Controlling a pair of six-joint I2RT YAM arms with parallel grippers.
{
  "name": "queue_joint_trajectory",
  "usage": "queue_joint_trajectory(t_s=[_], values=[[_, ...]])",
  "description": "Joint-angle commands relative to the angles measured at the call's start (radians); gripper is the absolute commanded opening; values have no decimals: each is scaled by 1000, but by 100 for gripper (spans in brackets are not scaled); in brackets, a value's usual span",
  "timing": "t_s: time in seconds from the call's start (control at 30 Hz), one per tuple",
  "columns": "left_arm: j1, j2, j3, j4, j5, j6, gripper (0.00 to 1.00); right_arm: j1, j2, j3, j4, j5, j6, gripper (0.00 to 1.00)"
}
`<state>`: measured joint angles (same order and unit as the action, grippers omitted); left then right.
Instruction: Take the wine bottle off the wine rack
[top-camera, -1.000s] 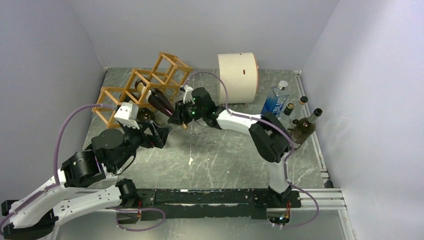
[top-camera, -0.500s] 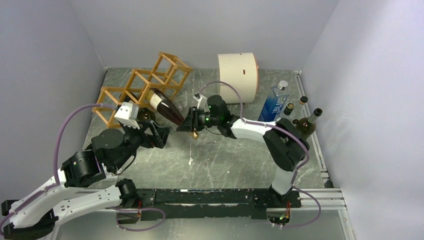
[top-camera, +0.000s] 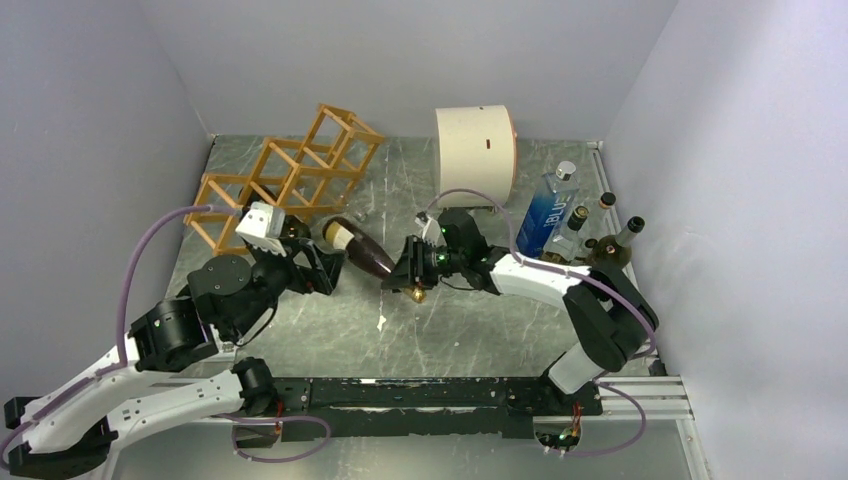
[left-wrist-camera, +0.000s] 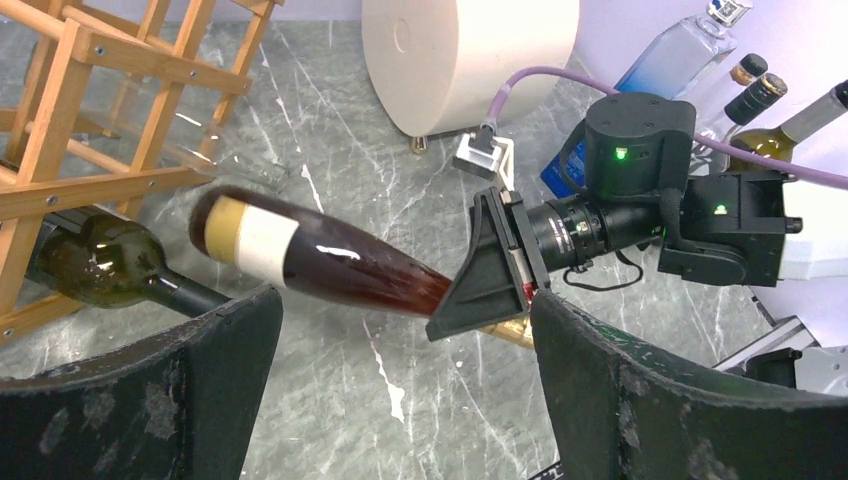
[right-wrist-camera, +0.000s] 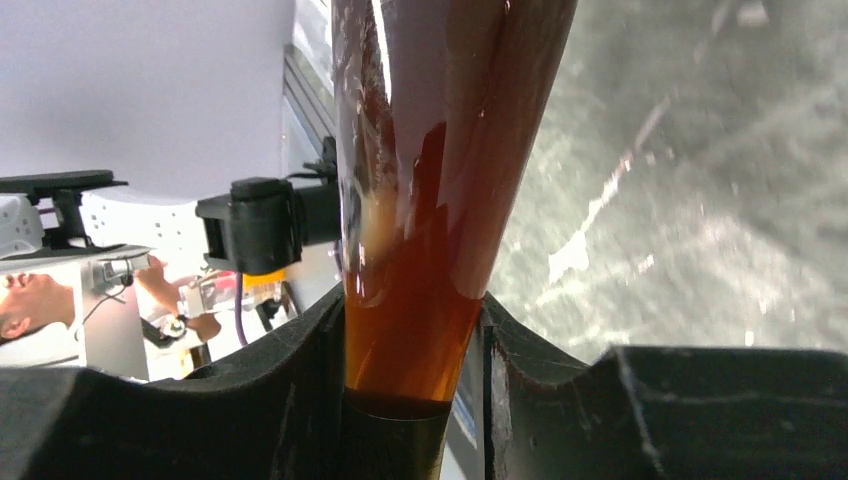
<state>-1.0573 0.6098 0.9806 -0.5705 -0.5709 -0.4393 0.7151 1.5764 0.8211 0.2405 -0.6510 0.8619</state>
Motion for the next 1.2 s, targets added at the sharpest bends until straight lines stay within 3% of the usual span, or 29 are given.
queue_joint_trajectory(t_s=[0.0, 0.2, 0.43, 0.53, 0.77, 1.17], values=[[0, 25, -24, 76, 35, 57, 98, -12, -173, 50, 168, -114, -63, 0], [0, 68, -73, 172, 165, 219, 98, -45, -260, 94, -99, -140, -115, 0], [0, 157, -195, 269, 646, 659, 98, -80, -301, 280, -575, -170, -301, 0], [-1, 263, -183, 268, 661, 789, 98, -80, -306, 343, -736, -160, -392, 0], [-1, 421, -203, 427, 649, 972, 98, -80, -353, 394, -909, -154, -491, 0], [-64, 573, -315, 772, 645, 953, 98, -78, -418, 352, -993, -215, -576, 0]])
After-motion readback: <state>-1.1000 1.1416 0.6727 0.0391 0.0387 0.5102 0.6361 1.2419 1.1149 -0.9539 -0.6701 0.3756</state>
